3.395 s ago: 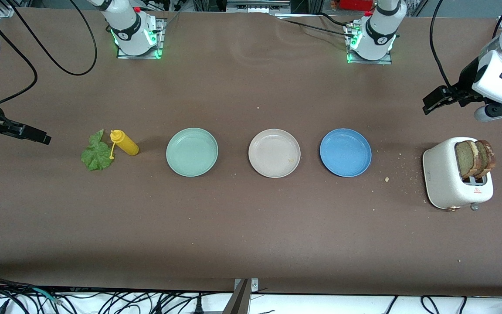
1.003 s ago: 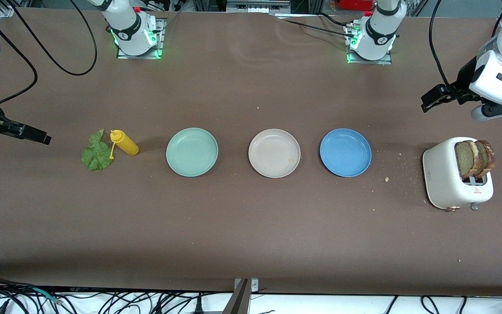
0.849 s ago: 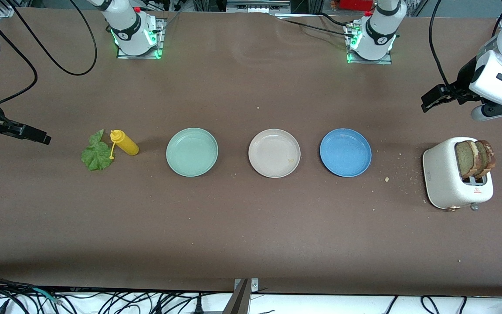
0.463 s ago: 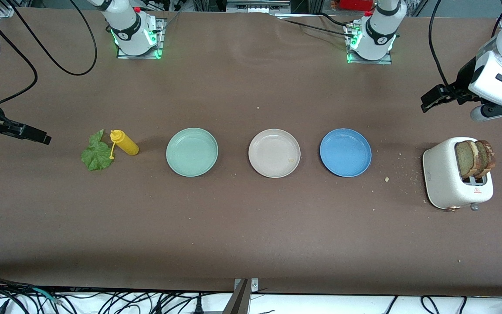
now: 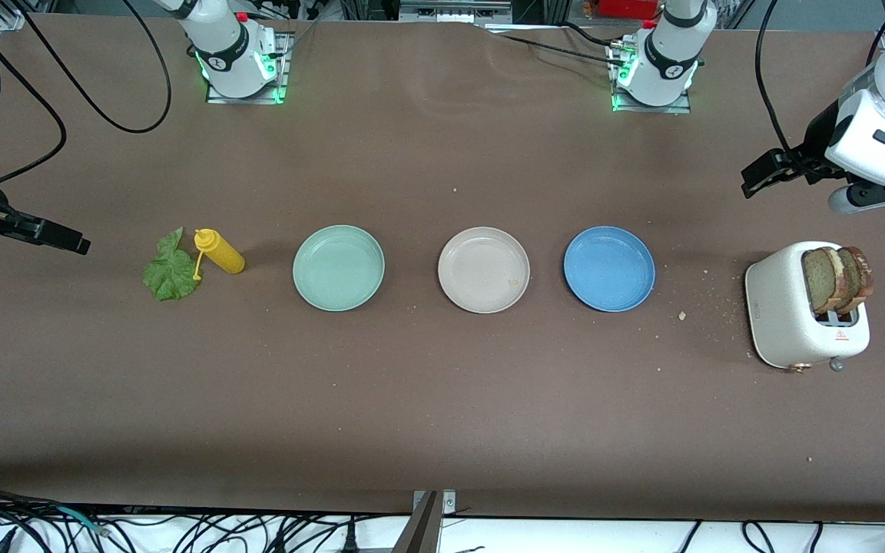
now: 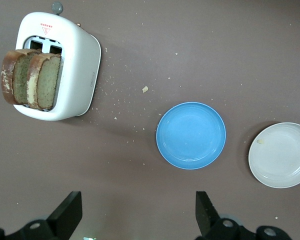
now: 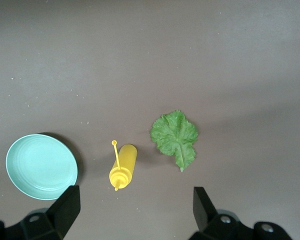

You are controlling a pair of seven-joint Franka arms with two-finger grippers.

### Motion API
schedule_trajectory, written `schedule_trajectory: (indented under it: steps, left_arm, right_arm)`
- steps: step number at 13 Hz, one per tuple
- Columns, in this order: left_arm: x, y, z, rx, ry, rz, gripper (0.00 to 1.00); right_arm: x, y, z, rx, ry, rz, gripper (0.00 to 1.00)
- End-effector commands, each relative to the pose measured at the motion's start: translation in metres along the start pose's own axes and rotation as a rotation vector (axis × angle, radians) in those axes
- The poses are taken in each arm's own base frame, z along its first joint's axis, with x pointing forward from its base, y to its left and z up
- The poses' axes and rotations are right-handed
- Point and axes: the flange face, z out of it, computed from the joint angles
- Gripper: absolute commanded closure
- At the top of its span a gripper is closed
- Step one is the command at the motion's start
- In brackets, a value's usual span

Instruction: Make sandwich in beige plate with both arms

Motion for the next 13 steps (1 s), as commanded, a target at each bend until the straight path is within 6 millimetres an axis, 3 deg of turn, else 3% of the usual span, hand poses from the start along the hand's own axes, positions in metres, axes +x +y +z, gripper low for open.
schedule_trajectory:
  steps: [1, 10, 13]
  left_arm:
    - [0.000, -0.001, -0.003, 0.026, 0.005, 0.017, 0.00]
    - [0.000, -0.001, -0.003, 0.029, 0.006, 0.017, 0.00]
    - [0.009, -0.017, 0.004, 0.037, -0.006, 0.057, 0.00]
  right_arm:
    - [-0.008, 0.000, -0.004, 0.011, 0.002, 0.005, 0.00]
    - [-0.008, 0.000, -0.004, 0.012, 0.000, 0.002, 0.00]
    - [-0.008, 0.000, -0.004, 0.012, 0.000, -0.001, 0.00]
